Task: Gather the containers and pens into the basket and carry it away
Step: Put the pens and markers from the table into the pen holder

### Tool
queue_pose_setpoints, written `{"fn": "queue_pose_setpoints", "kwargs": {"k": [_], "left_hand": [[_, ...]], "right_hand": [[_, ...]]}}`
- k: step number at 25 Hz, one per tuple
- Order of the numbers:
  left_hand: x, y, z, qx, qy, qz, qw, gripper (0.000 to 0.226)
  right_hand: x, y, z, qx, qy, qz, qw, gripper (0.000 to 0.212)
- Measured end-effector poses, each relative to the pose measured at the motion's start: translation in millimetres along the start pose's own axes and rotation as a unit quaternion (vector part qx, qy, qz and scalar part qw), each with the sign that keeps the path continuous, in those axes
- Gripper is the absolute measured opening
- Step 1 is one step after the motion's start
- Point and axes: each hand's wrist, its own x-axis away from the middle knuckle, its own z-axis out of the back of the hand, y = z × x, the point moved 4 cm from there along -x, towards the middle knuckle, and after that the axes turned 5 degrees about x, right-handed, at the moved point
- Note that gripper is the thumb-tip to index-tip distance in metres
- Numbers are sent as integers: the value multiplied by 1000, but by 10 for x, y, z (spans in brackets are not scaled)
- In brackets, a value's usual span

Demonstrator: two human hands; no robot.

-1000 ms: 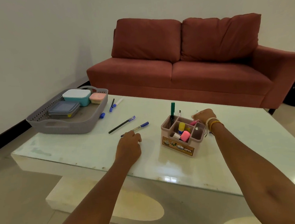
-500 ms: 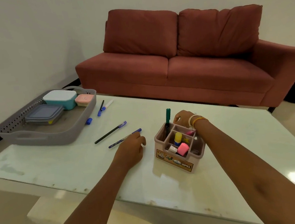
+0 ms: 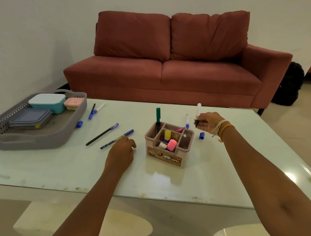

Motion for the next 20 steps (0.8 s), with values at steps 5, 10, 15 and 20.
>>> {"fn": "queue_pose_setpoints", "kwargs": {"k": [5,10,15,20], "left_hand": [[98,44,5,27,5,1,1000,17],[202,181,19,134,-25,-18,991,22],[232,30,94,295,3,91,951,26],[191,-63,141,363,37,138,921,35]], "right_hand": [[65,72,188,123,76,-31,989,26],[273,221,-388,278,-54,-82,955,23],[556,257,-1001,301,-152,-97,937,19],[518,226,-1071,170,-104,-112,973,13]]}}
